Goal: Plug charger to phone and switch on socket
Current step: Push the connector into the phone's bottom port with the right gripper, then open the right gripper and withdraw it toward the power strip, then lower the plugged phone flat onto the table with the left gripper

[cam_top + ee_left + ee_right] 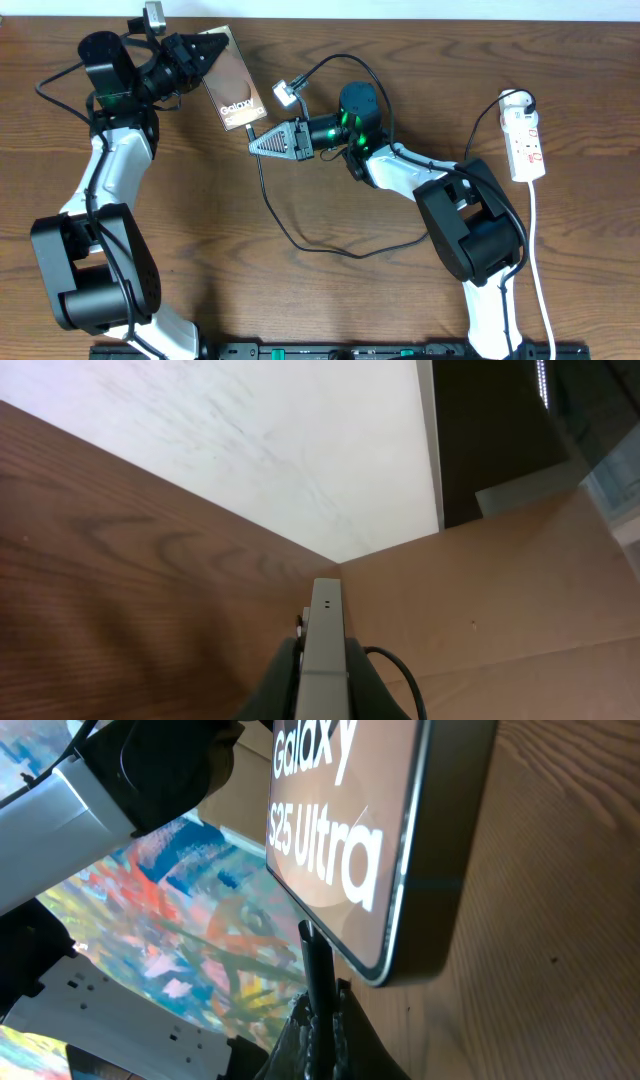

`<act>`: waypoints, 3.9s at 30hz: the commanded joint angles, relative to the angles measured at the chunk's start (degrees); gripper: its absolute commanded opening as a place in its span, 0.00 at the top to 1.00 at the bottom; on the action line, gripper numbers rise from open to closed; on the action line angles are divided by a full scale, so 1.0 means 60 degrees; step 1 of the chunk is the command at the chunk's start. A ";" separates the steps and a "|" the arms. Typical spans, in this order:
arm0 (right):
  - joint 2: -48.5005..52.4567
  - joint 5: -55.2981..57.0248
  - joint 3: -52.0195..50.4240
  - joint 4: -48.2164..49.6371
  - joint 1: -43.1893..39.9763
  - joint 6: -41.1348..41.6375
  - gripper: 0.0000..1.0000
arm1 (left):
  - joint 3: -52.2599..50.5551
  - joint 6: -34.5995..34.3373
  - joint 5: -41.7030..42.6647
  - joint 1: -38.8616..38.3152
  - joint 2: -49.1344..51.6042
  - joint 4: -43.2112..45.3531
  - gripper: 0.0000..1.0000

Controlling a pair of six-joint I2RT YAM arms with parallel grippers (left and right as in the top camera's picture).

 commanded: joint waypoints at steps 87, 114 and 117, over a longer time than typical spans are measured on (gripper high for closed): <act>-0.0750 0.3249 0.0084 -0.7785 -0.1570 -0.3719 0.01 | 0.0022 0.5089 0.2524 0.1359 -0.0189 -0.5209 0.93; -0.4098 0.8721 0.0084 -1.3839 -0.2084 -0.5745 0.01 | -0.1333 0.7712 -0.1064 0.0240 -0.0182 -0.8240 0.92; -0.4098 0.8794 0.0084 -1.3839 -0.2084 -0.5748 0.01 | -0.1362 0.7712 -0.1111 0.0211 -0.0168 -0.8284 0.92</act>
